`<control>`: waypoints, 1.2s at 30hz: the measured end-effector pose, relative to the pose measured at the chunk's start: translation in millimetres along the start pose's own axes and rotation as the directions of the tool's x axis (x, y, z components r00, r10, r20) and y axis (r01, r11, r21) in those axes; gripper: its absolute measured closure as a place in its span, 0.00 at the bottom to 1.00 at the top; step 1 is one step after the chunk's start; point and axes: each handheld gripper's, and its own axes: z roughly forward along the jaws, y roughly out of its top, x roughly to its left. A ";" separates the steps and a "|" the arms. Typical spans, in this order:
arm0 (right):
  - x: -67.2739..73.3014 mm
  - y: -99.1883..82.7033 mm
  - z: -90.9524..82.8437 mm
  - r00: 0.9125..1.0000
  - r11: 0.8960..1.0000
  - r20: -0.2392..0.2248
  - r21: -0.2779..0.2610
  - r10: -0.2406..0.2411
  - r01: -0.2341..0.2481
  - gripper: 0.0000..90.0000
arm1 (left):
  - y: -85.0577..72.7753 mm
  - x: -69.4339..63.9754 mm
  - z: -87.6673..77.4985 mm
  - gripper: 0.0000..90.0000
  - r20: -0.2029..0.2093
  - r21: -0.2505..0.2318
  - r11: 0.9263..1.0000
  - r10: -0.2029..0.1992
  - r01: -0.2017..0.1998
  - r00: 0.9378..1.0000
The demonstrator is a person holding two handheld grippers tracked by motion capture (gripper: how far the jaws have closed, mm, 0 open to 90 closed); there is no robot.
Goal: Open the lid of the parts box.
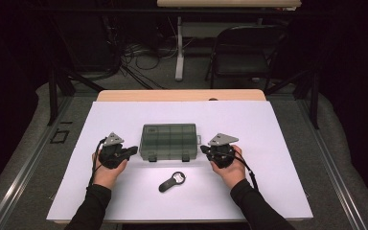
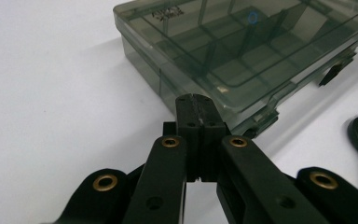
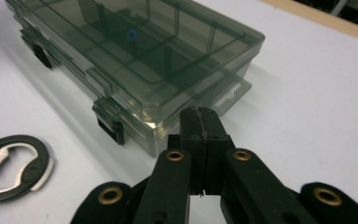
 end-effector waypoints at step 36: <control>13.3 3.0 4.0 0.999 0.999 -0.042 -0.012 -0.030 0.030 1.00 | 0.8 -16.7 1.7 1.00 -0.003 0.033 0.997 0.076 -0.076 0.997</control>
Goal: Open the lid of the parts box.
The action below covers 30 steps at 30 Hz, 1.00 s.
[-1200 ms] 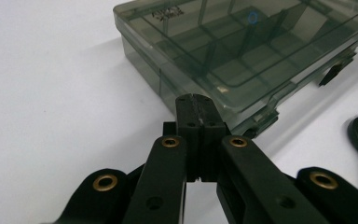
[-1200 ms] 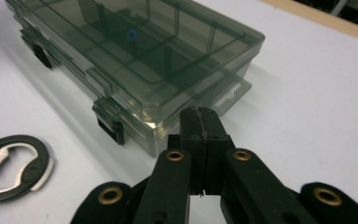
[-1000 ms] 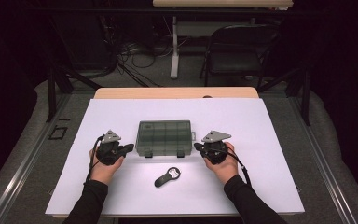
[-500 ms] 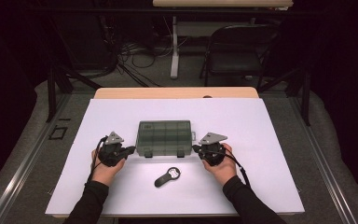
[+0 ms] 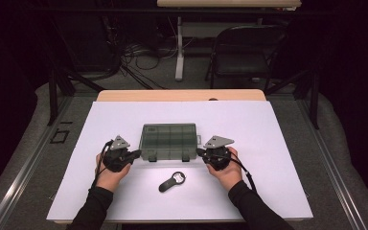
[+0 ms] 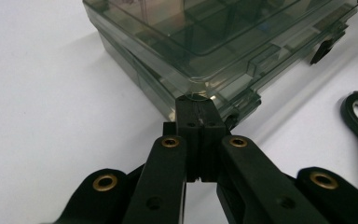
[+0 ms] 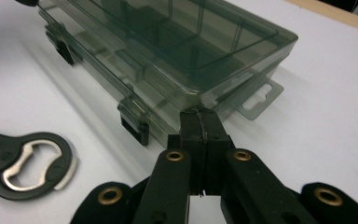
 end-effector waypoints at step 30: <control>9.1 18.4 -10.1 0.983 0.990 0.138 -0.058 -0.117 0.126 0.81 | 12.3 -6.3 -10.1 0.81 -0.099 -0.087 0.992 0.083 -0.092 0.992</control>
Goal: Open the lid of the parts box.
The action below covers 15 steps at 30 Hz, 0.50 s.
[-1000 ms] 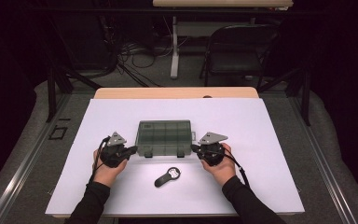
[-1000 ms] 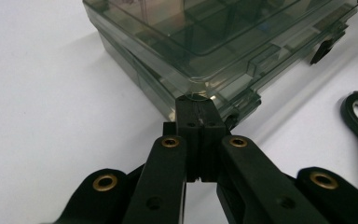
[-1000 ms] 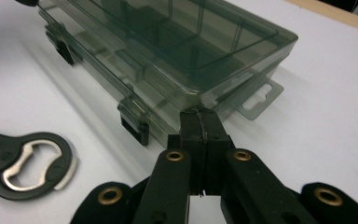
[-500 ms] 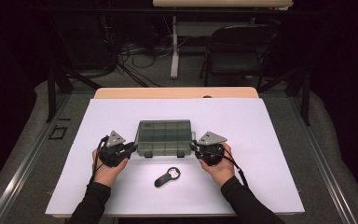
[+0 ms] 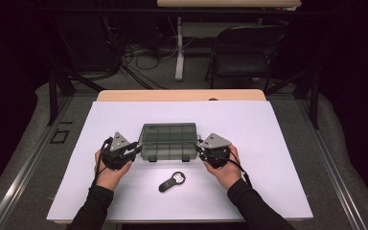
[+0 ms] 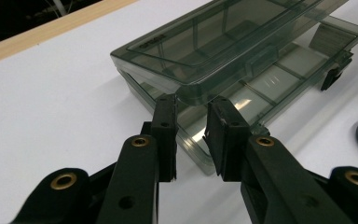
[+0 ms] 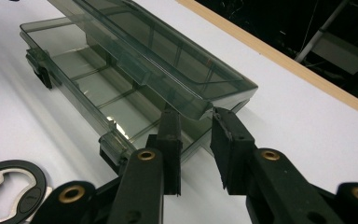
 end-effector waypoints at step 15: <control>-9.8 17.7 -1.7 1.000 1.000 0.009 -0.017 0.002 -0.002 0.82 | 20.2 5.1 -1.6 0.83 -0.032 0.006 1.000 0.007 -0.006 0.999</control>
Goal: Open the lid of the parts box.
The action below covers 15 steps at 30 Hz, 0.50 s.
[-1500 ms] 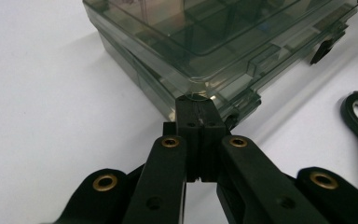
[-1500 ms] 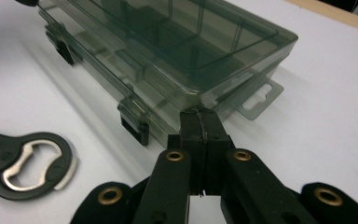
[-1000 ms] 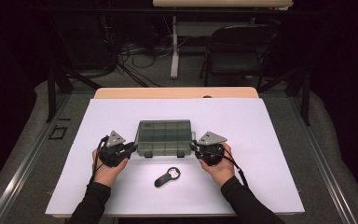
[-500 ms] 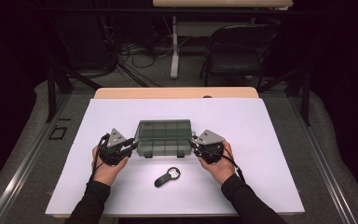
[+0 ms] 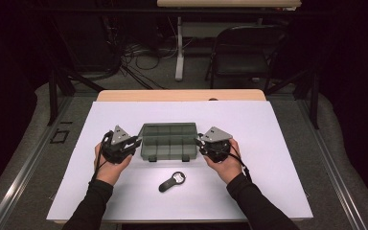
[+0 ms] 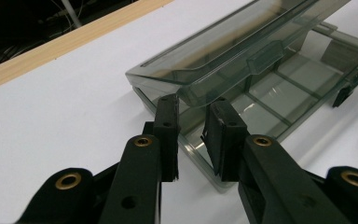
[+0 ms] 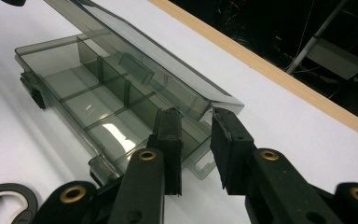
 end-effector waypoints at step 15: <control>-15.0 23.9 7.6 0.999 1.000 0.023 0.013 -0.024 0.024 0.83 | 24.6 15.1 1.7 0.85 -0.004 -0.012 1.000 -0.025 0.025 1.000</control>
